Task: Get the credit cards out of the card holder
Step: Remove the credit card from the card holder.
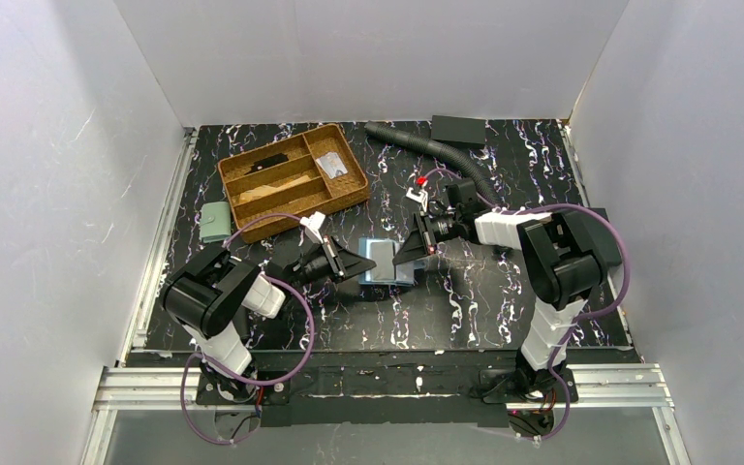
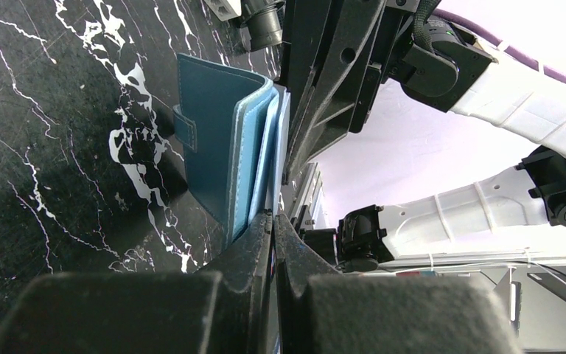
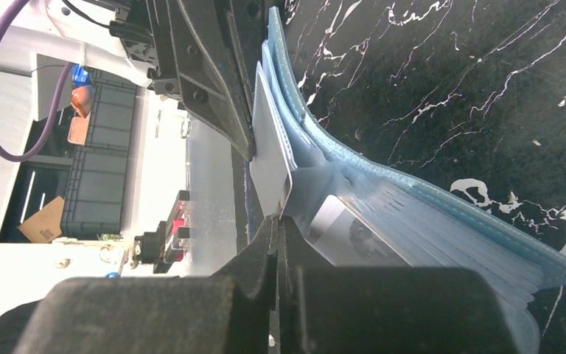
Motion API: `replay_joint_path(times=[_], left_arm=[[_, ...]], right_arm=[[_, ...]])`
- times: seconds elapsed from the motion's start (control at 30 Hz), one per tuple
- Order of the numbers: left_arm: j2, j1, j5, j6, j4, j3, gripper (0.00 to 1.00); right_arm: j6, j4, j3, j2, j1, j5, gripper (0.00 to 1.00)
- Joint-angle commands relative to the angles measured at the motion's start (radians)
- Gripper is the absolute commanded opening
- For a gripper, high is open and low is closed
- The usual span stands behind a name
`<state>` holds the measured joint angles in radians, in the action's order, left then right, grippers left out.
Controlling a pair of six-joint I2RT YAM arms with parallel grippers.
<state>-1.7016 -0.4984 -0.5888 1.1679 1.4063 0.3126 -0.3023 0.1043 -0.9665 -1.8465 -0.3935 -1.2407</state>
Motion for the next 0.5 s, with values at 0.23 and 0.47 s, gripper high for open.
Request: replay_joint_path(times=[0.23,0.47], left_arm=[[0.011,0.041,-0.006,-0.018,0.031,-0.032,0.0],[-0.007,0.06,-0.007,-0.02,0.031,-0.045,0.0]], right_arm=[[0.072,-0.066,-0.019,-0.05,0.028,0.007,0.01],[0.111,-0.099,-0.03,-0.056,0.028,0.028,0.01]])
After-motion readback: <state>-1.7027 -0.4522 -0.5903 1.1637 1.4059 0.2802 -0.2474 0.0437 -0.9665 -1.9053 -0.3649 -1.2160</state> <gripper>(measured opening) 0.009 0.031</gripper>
